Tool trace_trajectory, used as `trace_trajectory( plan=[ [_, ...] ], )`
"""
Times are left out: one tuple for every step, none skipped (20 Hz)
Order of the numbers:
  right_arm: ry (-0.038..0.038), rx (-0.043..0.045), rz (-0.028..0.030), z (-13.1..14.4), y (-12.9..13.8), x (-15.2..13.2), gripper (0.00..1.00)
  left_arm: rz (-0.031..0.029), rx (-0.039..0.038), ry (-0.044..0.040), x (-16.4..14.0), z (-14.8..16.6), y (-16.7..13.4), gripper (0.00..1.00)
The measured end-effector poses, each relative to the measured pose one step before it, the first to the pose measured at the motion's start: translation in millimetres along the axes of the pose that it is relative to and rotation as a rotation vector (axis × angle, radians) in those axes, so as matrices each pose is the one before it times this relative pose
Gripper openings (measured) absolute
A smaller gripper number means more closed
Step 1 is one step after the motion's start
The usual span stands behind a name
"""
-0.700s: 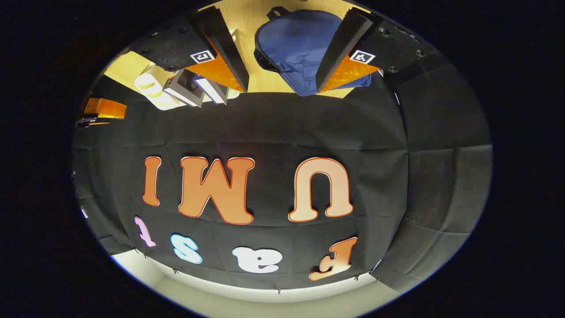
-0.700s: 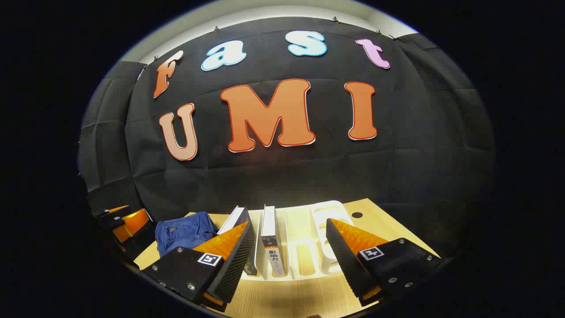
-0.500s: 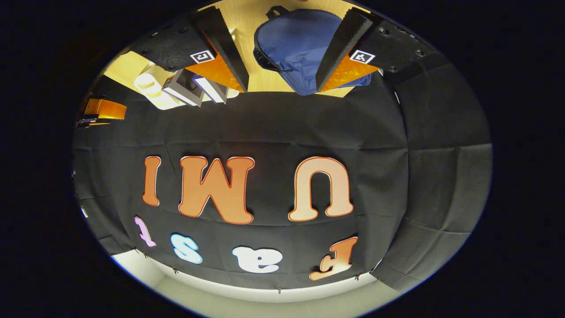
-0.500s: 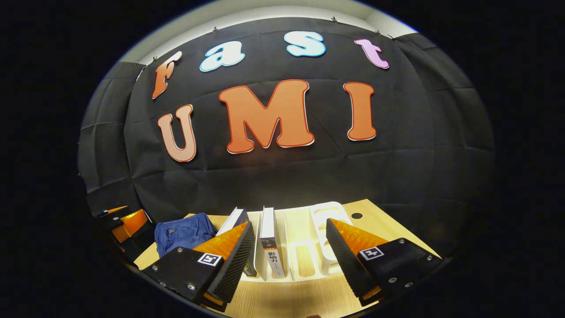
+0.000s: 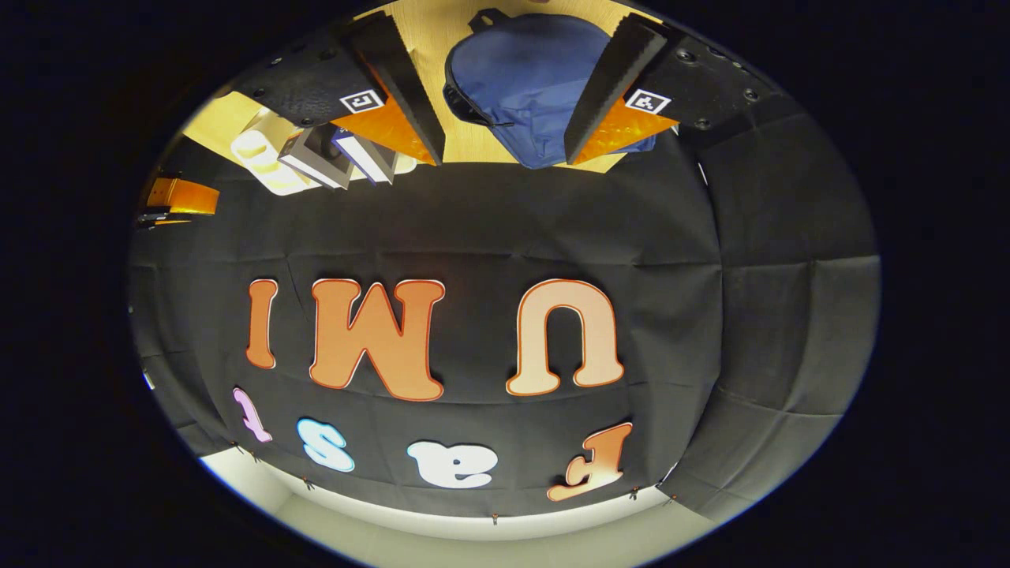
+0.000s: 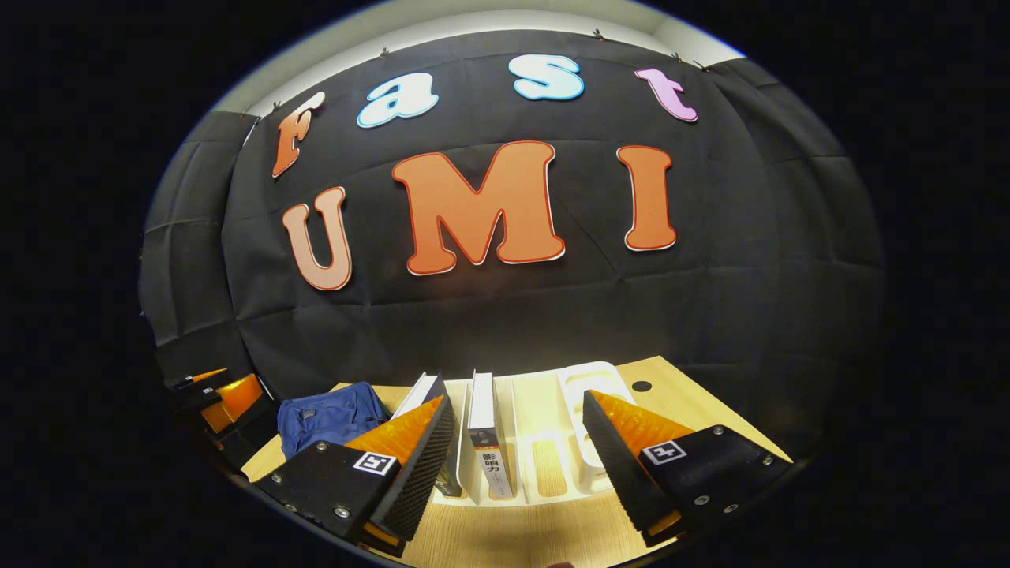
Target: Open the schoolbag, grab two books from the bookshelf and put them into the schoolbag.
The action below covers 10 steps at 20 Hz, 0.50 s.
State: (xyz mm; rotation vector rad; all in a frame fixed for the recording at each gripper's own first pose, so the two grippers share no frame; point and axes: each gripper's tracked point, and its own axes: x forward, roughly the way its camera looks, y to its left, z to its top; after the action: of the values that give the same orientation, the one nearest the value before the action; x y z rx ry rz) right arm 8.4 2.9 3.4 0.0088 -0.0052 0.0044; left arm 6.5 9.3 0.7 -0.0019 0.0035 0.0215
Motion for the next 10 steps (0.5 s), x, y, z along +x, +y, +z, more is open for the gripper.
trace_trajectory(
  plan=[
    [-0.00024, 0.00002, -0.00057, -0.31, 0.16, -0.16, 0.97, -0.00288, -0.00238, 0.00091, 0.48, -1.6, -1.39, 0.95],
    [0.00034, -0.00227, -0.0009, -0.18, -0.19, -0.06, 0.97, -0.00303, -0.00214, -0.00138, -0.18, -0.36, -1.1, 0.95],
    [-0.00078, -0.00247, -0.00133, -0.69, -0.04, -0.3, 0.97, -0.00078, -0.00013, -0.00177, -0.56, 1.57, -0.06, 0.94],
    [0.00046, -0.00254, -0.00012, -0.11, 0.07, -0.75, 0.97, -0.00075, 0.00089, -0.00067, -0.43, 0.27, 0.53, 0.95],
    [0.0009, -0.0009, 0.00052, -1.07, -0.05, -0.02, 0.97, -0.00017, 0.00209, -0.00051, 0.46, 0.23, 0.34, 0.95],
    [0.00126, -0.00015, 0.0007, -0.11, -0.14, -0.46, 0.97, -0.00148, 0.00296, 0.00159, -0.39, -1.82, -1.25, 0.95],
    [0.00059, 0.00062, -0.00048, -0.17, 0.17, -0.78, 0.97, 0.00195, 0.00271, -0.00042, -0.58, 0.81, 0.89, 0.94],
    [0.00016, 0.00168, -0.00125, 0.11, -0.8, -0.52, 0.97, 0.00066, 0.00252, 0.00012, -0.49, 0.05, 0.85, 0.94],
    [0.00007, 0.00222, -0.00031, 0.48, 0.13, -0.04, 0.97, 0.00078, 0.00182, 0.00006, -0.26, 0.91, 0.67, 0.94],
    [0.00039, 0.00201, -0.00039, 0.04, -0.56, -0.39, 0.97, 0.00101, 0.00146, 0.00152, -0.25, -1.08, -0.07, 0.94]
  ],
)
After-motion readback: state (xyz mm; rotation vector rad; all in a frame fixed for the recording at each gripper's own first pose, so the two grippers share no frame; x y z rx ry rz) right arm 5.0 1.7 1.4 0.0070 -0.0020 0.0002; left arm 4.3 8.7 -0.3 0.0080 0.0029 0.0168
